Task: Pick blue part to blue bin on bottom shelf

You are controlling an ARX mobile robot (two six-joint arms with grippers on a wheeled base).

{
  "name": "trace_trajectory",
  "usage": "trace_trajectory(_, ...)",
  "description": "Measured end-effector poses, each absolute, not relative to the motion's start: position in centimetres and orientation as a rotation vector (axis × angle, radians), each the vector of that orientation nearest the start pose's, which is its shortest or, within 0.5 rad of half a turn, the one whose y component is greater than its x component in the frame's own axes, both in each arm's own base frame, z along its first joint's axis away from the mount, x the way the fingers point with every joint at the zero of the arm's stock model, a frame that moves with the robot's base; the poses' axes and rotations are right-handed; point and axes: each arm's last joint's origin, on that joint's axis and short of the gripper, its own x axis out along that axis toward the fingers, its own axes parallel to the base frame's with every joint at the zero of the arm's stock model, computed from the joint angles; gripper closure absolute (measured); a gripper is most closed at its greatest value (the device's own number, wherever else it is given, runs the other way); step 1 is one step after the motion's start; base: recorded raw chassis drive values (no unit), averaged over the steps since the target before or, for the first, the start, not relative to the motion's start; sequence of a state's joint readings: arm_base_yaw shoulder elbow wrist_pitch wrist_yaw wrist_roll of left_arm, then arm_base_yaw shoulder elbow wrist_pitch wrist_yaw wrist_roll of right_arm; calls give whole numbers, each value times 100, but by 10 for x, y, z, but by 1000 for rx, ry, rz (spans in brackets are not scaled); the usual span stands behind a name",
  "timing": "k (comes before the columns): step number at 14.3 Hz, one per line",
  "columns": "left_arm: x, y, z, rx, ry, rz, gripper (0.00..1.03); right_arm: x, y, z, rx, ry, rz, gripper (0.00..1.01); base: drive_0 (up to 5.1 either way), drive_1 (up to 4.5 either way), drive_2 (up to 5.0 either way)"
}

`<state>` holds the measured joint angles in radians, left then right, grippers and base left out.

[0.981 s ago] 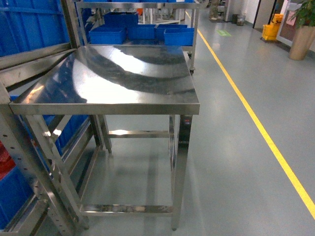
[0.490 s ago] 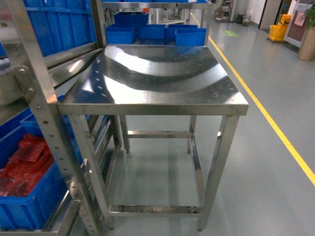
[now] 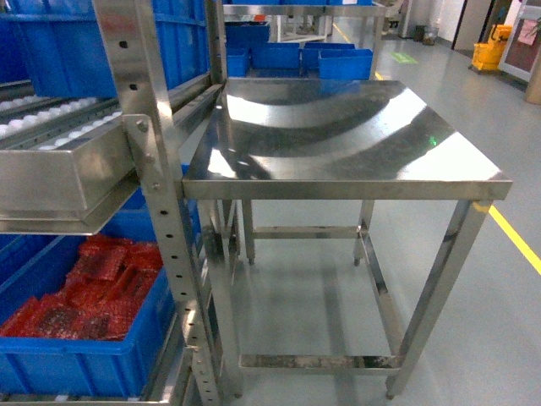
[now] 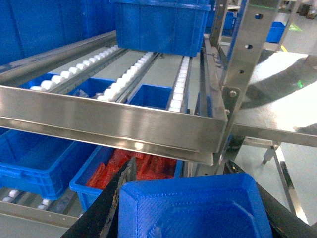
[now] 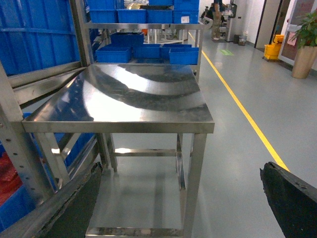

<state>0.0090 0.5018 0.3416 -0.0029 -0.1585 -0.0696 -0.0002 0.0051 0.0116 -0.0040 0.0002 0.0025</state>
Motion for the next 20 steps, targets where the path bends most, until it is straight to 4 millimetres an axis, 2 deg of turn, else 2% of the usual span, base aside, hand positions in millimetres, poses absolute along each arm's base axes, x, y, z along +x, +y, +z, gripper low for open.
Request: trace_trajectory(20,135,6,235,-57,152,173,59,97,0,166,2,0,1,3,-500,241,241)
